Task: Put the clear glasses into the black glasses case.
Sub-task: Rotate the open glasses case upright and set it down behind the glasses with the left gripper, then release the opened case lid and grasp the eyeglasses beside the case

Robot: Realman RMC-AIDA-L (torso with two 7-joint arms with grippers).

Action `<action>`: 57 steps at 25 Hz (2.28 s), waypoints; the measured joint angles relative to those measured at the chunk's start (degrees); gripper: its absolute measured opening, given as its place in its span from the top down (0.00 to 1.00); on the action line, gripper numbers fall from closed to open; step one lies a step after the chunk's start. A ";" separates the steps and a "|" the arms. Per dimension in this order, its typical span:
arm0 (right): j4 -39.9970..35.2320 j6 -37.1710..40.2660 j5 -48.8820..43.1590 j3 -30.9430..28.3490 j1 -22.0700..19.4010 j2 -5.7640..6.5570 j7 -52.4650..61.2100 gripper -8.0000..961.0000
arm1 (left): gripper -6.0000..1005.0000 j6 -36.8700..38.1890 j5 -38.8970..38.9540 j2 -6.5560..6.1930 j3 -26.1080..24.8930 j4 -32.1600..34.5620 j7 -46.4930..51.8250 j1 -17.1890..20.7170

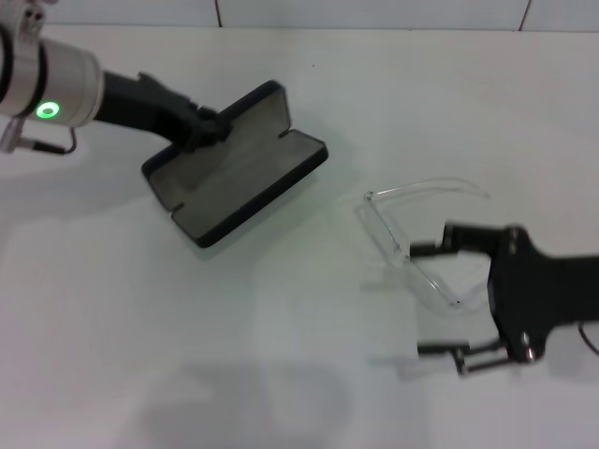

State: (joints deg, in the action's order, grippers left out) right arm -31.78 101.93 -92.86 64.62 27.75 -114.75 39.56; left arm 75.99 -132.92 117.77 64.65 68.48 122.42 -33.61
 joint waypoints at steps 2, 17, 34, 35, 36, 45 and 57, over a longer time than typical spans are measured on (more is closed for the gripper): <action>-0.08 0.77 -2.82 0.01 0.05 -0.25 -0.37 0.14 | 0.78 -0.91 -0.42 0.23 0.38 -0.36 -2.72 -1.36; -0.11 0.40 -5.86 2.43 0.43 -0.64 -1.59 0.14 | 0.78 -8.55 -2.16 1.69 12.42 -7.68 -20.91 -8.19; -0.79 -2.02 -5.94 2.34 0.47 -0.55 -1.17 0.14 | 0.66 -7.46 -2.22 1.85 19.80 -6.76 -18.12 -8.33; -0.79 -2.02 -5.93 2.31 0.46 -0.55 -1.11 0.14 | 0.64 -6.78 -2.22 1.84 19.79 -5.97 -17.97 -8.33; -0.79 -2.04 -5.93 2.25 0.46 -0.55 -0.98 0.14 | 0.62 -6.21 -2.11 1.86 19.77 -4.77 -17.89 -8.02; -1.97 -4.25 -5.32 1.78 0.46 -0.62 2.74 0.15 | 0.43 -3.25 15.22 1.76 15.39 2.09 -22.25 -1.55; -25.34 -4.94 -9.36 0.45 0.89 -0.24 44.29 0.15 | 0.38 5.84 48.56 1.59 0.76 -21.47 -47.60 7.46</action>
State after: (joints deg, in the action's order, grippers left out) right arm -57.12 96.98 -102.23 65.07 28.65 -115.00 83.85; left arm 81.84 -84.36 119.36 65.41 47.01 74.82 -26.15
